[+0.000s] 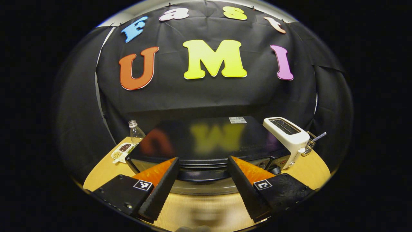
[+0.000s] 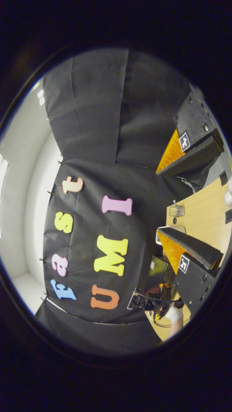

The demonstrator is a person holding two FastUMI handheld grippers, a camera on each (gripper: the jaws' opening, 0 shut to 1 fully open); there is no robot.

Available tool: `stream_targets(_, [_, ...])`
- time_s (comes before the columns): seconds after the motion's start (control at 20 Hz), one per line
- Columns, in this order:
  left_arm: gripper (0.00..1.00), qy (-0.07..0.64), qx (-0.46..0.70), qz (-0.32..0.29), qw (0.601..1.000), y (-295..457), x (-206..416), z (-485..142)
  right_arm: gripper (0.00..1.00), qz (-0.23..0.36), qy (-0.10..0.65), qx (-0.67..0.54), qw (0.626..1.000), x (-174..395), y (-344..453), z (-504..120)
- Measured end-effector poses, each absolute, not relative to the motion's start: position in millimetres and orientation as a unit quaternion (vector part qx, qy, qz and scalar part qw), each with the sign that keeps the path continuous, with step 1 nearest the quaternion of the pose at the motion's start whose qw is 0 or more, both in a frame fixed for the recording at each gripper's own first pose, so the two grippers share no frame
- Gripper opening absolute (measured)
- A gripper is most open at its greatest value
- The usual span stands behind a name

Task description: Open the electric oven with the left hand, put the food in, and close the electric oven.

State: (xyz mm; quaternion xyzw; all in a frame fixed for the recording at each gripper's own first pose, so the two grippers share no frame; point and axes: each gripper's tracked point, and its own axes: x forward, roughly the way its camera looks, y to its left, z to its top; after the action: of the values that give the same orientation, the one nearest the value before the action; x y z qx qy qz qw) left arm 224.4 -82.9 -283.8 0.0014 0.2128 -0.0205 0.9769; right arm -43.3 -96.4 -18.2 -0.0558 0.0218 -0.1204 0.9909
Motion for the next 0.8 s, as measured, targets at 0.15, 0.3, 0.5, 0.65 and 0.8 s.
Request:
stream_targets(0.15, [0.98, 0.230, 0.005, -0.019, 0.973, -83.4, 221.8, -284.7, 0.95, -0.113, 0.024, -0.050, 0.992, -39.5, -92.6, -22.7])
stream_targets(0.3, [0.99, 0.249, 0.004, -0.021, 0.968, -82.8, 217.8, -285.8, 1.00, -0.106, 0.024, -0.047, 0.993, -38.4, -88.9, -22.3])
stream_targets(0.5, [0.99, 0.259, 0.004, -0.023, 0.966, -82.3, 199.8, -286.8, 1.00, -0.097, 0.023, -0.042, 0.994, -40.8, -86.2, -24.5])
stream_targets(0.65, [0.99, 0.261, 0.003, -0.025, 0.965, -81.7, 180.4, -289.8, 1.00, -0.093, 0.026, -0.040, 0.995, -43.7, -84.0, -29.3])
stream_targets(0.8, [0.98, 0.269, 0.000, -0.027, 0.963, -81.1, 155.8, -299.4, 1.00, -0.085, 0.032, -0.041, 0.995, -47.8, -77.8, -35.9])
